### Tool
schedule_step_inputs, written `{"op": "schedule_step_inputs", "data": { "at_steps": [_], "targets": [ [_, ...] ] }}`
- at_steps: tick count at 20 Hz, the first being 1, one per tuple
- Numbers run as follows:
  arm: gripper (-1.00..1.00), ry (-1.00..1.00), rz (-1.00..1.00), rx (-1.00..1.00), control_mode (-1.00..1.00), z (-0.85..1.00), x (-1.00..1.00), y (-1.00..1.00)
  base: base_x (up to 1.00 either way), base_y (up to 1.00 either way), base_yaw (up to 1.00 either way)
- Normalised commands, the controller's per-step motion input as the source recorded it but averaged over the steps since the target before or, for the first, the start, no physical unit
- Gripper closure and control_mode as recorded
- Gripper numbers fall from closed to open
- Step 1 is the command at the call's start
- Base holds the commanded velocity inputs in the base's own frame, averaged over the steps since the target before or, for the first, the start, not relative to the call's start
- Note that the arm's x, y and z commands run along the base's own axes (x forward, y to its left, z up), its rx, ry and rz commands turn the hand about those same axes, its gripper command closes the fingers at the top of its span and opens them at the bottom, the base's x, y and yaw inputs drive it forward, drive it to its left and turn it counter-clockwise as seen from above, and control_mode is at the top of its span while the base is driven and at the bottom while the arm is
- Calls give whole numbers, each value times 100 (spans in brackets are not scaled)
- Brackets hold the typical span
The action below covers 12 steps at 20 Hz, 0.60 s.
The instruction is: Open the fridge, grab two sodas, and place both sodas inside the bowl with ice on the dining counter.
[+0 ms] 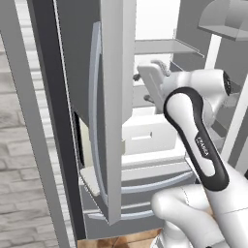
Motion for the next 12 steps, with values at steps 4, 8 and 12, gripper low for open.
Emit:
{"op": "schedule_step_inputs", "data": {
  "at_steps": [4, 8, 12],
  "targets": [
    [-100, 8, 6, 20, -100, -5, 34, 24, 0, 0, 0],
    [-100, 6, 8, 19, -100, -12, 20, 33, 0, 0, 0],
    [-100, 1, 11, 13, -100, -20, -4, 53, 0, 0, 0]
  ]
}}
